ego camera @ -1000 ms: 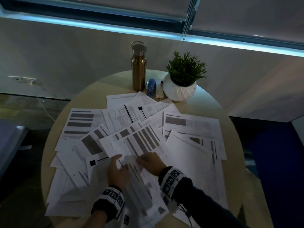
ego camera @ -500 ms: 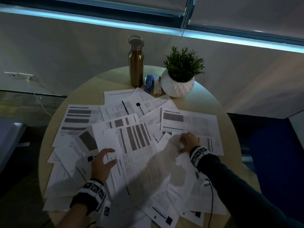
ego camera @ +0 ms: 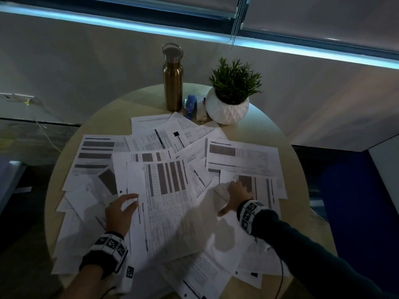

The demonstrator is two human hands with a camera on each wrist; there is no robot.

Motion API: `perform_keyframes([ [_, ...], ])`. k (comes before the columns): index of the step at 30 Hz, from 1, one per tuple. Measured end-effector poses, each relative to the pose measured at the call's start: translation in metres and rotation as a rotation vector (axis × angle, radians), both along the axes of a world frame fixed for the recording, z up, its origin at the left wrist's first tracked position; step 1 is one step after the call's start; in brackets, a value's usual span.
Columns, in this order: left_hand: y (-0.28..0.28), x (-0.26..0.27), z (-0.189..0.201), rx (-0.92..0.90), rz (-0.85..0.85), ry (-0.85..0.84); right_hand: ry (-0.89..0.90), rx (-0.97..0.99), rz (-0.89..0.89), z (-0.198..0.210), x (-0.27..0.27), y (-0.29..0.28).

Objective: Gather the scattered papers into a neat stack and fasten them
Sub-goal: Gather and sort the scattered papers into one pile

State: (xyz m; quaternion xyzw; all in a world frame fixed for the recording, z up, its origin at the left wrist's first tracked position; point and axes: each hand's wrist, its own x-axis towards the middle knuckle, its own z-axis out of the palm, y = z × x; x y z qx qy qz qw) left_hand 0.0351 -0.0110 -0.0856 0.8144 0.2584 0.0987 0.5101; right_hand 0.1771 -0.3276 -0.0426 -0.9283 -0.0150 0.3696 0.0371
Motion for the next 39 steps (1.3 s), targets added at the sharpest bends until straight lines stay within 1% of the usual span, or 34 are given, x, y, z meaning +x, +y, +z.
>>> perform_keyframes([
  [3,-0.004,-0.004,-0.002,-0.042,0.014,0.018,-0.019,-0.029,-0.037,-0.006,-0.013,0.007],
  [6,-0.003,-0.007,-0.003,-0.054,-0.001,0.017,0.007,0.013,-0.07,-0.006,-0.011,0.003],
  [8,-0.001,-0.007,-0.002,-0.046,-0.01,0.015,-0.007,0.029,-0.013,-0.005,-0.009,0.0],
  [11,0.0,-0.007,0.0,-0.019,-0.015,0.016,-0.017,0.12,0.023,0.002,0.001,-0.01],
  [12,0.001,-0.006,0.001,-0.009,-0.017,0.016,-0.034,0.092,0.062,0.006,0.008,-0.014],
  [14,0.003,-0.005,0.002,0.02,-0.028,0.024,-0.117,-0.041,0.211,0.015,0.028,-0.023],
  [16,0.005,-0.004,0.005,0.046,-0.039,0.033,-0.176,-0.117,0.325,0.022,0.046,-0.031],
  [19,0.007,-0.002,0.01,0.061,-0.055,0.041,-0.132,-0.15,0.364,0.021,0.06,-0.036],
  [23,0.009,0.0,0.02,0.067,-0.067,-0.003,-0.072,-0.179,0.376,0.02,0.059,-0.029],
  [25,0.01,0.002,0.025,0.065,-0.076,-0.028,-0.074,-0.094,0.311,0.02,0.057,-0.029],
  [28,0.01,0.006,0.034,0.151,-0.096,-0.095,-0.099,0.143,0.163,0.03,0.059,-0.035],
  [31,0.002,0.015,0.048,0.247,-0.158,-0.165,-0.178,0.24,0.192,0.057,0.07,-0.036],
  [33,-0.01,0.021,0.062,0.192,-0.251,-0.134,-0.226,0.341,0.26,0.087,0.076,-0.03],
  [34,-0.017,0.024,0.069,0.154,-0.322,-0.085,-0.251,0.386,0.281,0.104,0.078,-0.023],
  [36,-0.031,0.03,0.081,0.156,-0.497,-0.034,-0.301,0.5,0.294,0.136,0.079,-0.005],
  [38,-0.051,0.036,0.095,0.166,-0.616,-0.066,-0.357,0.635,0.29,0.158,0.075,0.016],
  [39,-0.061,0.039,0.102,0.141,-0.637,-0.096,-0.397,0.684,0.295,0.166,0.071,0.027],
])
